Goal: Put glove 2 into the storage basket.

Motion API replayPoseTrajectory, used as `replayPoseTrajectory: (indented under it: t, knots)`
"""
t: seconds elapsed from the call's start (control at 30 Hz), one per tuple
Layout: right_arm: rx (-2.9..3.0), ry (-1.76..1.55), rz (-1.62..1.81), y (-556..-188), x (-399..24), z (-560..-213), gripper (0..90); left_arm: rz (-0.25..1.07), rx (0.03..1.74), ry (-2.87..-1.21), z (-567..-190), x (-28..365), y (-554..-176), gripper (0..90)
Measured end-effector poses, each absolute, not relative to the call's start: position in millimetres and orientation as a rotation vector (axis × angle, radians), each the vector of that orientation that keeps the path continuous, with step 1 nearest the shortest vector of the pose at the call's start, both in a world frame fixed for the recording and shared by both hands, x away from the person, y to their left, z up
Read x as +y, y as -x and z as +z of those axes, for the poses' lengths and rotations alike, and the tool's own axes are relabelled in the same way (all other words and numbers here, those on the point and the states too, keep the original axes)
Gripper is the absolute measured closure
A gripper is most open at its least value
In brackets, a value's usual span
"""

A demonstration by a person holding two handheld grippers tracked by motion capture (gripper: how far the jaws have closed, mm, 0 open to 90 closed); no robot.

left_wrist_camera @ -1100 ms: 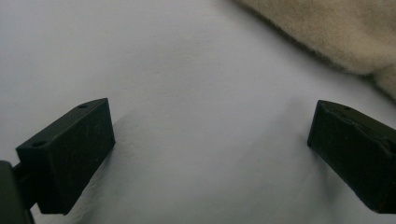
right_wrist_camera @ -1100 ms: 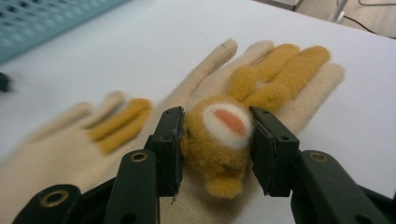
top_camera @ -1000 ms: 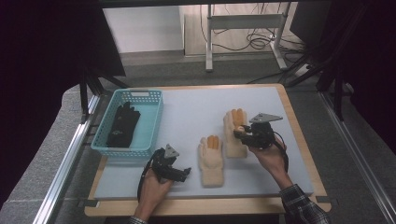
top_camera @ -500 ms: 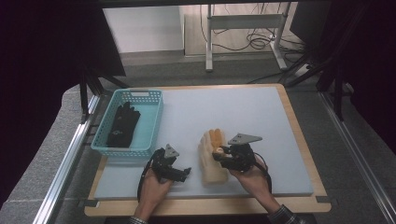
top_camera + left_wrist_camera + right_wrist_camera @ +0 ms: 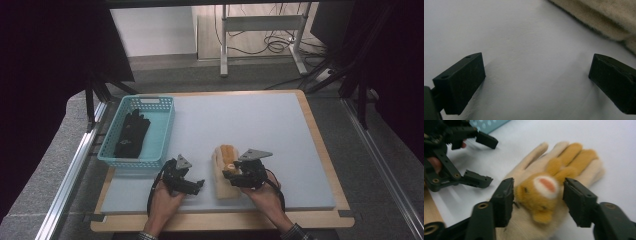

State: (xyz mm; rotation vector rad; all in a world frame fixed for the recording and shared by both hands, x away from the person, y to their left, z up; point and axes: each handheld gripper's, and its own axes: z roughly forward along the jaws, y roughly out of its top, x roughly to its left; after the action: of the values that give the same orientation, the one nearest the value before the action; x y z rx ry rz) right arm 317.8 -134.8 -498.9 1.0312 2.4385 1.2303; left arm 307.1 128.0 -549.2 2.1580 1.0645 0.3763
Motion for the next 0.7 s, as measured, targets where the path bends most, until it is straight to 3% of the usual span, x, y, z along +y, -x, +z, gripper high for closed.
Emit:
replayPoseTrajectory:
  t: [0.17,0.23,0.53,0.7]
  knots:
    - [2.446,-0.983,1.22,-323,-159,-488,38.0,0.376,1.066,-2.158,-549,128,-307,1.3]
    - [2.457,-0.987,1.214,-325,-168,-491,42.0,0.379,1.071,-2.155,-548,128,-306,1.9]
    - [2.536,-0.952,1.172,-319,-188,-514,74.6,0.416,1.11,-2.164,-546,141,-294,3.2]
    - [2.573,-0.879,1.191,-310,-184,-518,84.6,0.458,1.15,-2.15,-546,155,-285,3.0]
